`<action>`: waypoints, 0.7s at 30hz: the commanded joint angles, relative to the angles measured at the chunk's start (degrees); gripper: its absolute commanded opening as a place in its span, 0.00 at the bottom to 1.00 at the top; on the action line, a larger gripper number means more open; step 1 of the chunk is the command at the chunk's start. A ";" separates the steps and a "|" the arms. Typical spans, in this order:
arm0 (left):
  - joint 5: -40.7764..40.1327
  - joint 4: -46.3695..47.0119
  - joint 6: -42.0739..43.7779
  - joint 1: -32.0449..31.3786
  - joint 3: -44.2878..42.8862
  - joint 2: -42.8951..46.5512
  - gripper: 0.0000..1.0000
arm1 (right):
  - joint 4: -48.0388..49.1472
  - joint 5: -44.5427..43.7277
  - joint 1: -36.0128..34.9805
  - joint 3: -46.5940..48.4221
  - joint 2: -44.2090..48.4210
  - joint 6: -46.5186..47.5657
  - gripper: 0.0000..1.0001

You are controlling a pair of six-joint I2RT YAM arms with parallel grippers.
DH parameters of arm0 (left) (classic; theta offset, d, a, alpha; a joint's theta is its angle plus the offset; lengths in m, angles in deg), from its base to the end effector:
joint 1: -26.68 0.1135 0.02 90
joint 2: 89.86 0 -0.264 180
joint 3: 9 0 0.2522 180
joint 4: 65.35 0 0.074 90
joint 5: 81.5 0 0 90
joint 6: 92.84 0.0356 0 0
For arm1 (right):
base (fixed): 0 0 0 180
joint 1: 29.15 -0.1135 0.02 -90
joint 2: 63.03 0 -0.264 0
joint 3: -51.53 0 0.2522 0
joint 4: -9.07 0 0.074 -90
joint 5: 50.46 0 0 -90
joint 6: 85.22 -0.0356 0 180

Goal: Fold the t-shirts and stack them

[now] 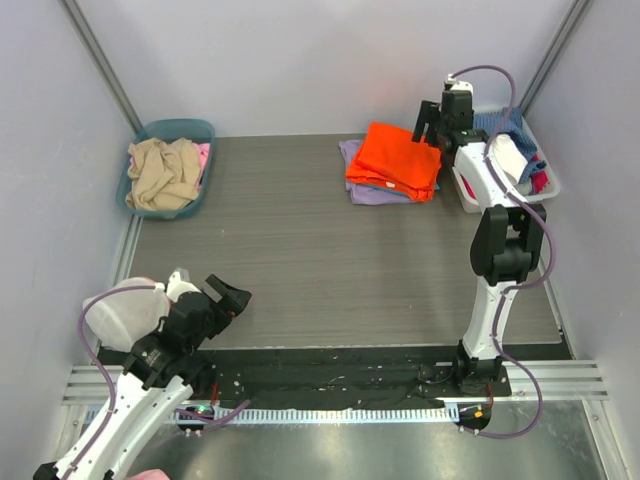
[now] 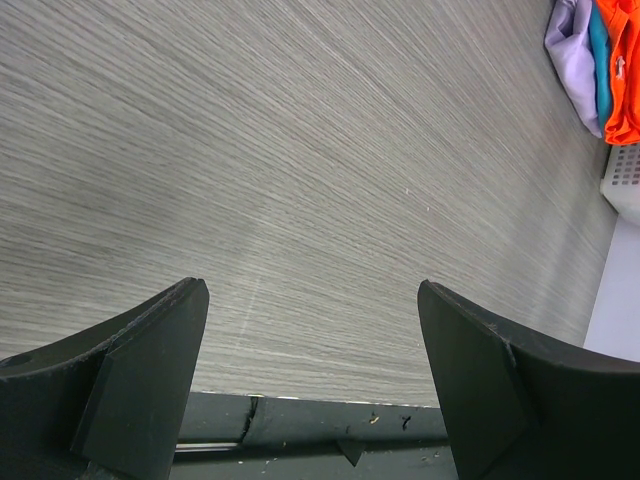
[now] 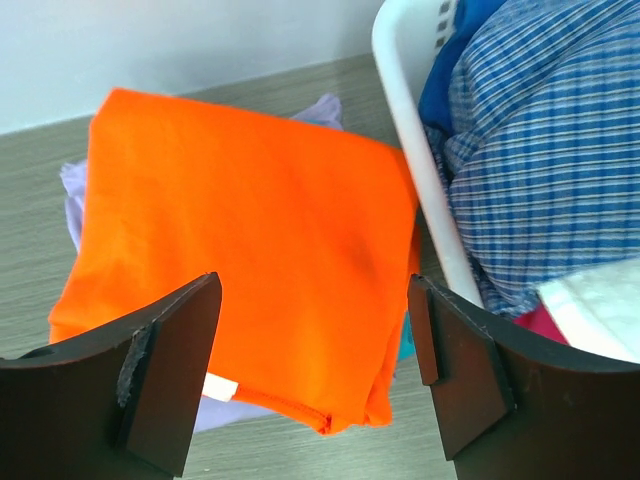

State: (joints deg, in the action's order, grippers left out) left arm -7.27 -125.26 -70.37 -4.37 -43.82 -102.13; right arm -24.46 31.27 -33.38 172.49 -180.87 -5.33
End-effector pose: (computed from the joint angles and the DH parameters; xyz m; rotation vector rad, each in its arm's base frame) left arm 0.0744 -0.0335 0.2006 -0.8573 2.1050 -0.6454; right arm 0.4884 0.0310 0.3054 0.1939 2.0865 -0.0005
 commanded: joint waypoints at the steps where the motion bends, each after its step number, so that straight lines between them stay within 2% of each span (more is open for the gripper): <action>1: 0.30 1.76 -0.24 0.02 -0.30 -0.91 0.91 | 1.75 -2.98 0.19 -1.19 8.06 -0.53 0.84; 9: 0.74 3.52 0.03 -0.07 -0.03 -2.49 0.91 | 4.73 5.63 0.19 -2.08 4.47 -2.72 0.83; 14: 0.74 4.84 1.60 -0.07 -0.74 -3.63 0.91 | 6.23 11.08 0.10 -6.29 2.88 -5.71 0.83; 17: 0.13 6.16 4.24 -0.06 -2.58 -6.61 0.93 | 8.51 11.35 -0.86 -13.31 7.43 -7.29 0.84; 20: -0.49 8.18 7.58 -0.07 -5.74 -12.13 0.94 | 10.89 8.73 -3.23 -21.84 15.78 -8.70 0.86; 21: -0.49 8.62 8.54 0.02 -7.57 -13.47 0.95 | 10.46 6.71 -4.11 -24.03 21.20 -8.79 0.87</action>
State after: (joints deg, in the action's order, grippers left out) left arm -6.79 -122.05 -66.83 -4.37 -45.54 -110.59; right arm -17.60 40.34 -34.38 154.37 -174.48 -11.74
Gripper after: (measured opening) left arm 0.938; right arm 0.860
